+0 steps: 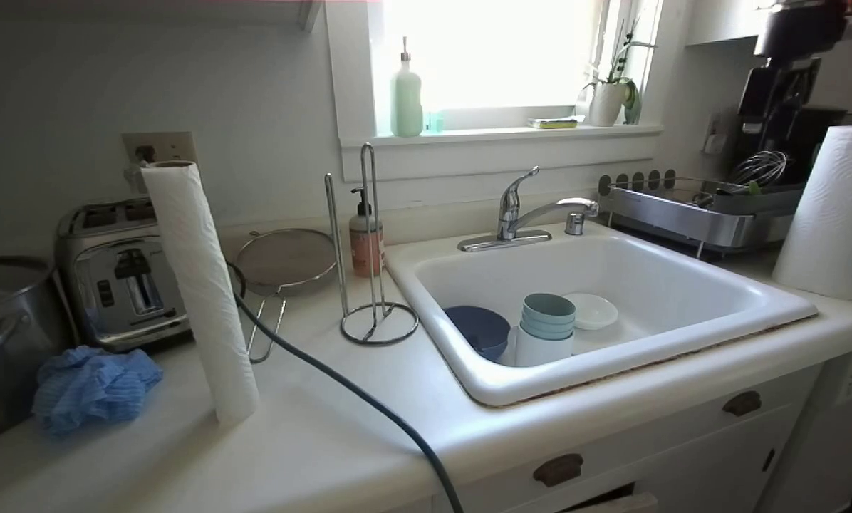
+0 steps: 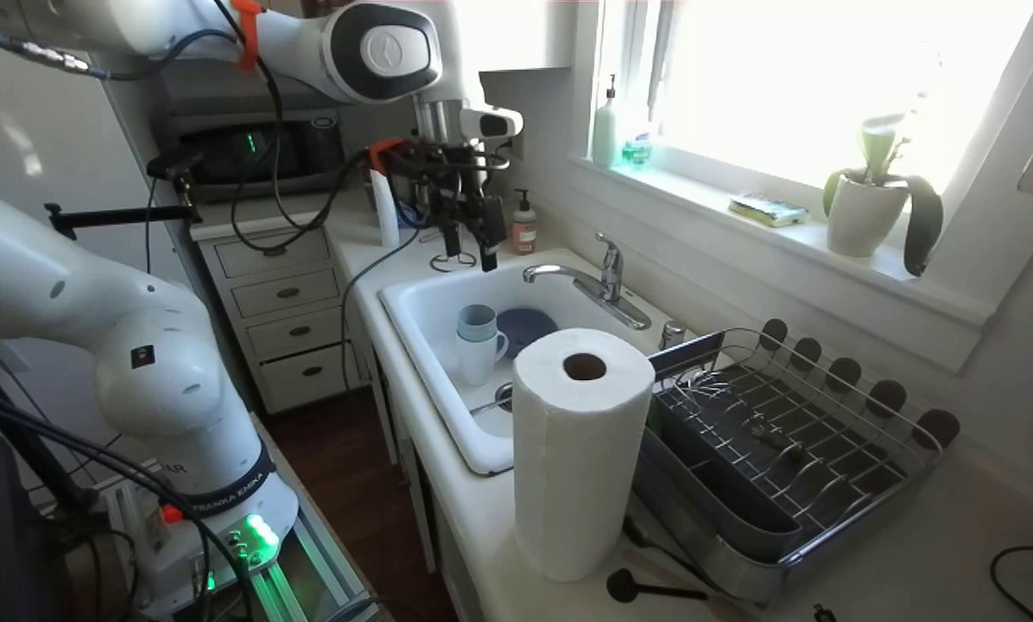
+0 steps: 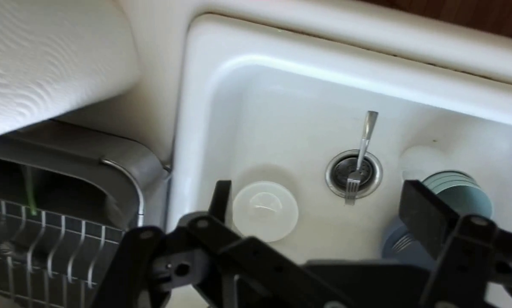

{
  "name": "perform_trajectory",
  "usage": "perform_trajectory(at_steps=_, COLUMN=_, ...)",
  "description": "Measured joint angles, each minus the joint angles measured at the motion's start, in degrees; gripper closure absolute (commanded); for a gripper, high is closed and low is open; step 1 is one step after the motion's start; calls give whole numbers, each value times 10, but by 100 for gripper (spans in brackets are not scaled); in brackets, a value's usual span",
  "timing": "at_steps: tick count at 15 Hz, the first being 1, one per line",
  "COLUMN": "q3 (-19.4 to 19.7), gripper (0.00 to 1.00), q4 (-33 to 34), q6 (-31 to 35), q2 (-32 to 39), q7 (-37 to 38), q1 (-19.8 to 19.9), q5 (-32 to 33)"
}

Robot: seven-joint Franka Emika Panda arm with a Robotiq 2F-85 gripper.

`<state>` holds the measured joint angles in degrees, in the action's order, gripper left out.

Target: Put the paper towel to the right on the paper towel stand to the left

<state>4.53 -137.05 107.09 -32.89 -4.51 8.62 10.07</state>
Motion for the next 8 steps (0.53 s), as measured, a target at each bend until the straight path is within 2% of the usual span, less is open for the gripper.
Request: perform_trajectory(at_steps=8, q3=81, gripper=0, q4=57, q6=-8, q2=-1, q7=-3, q1=55, q5=22)
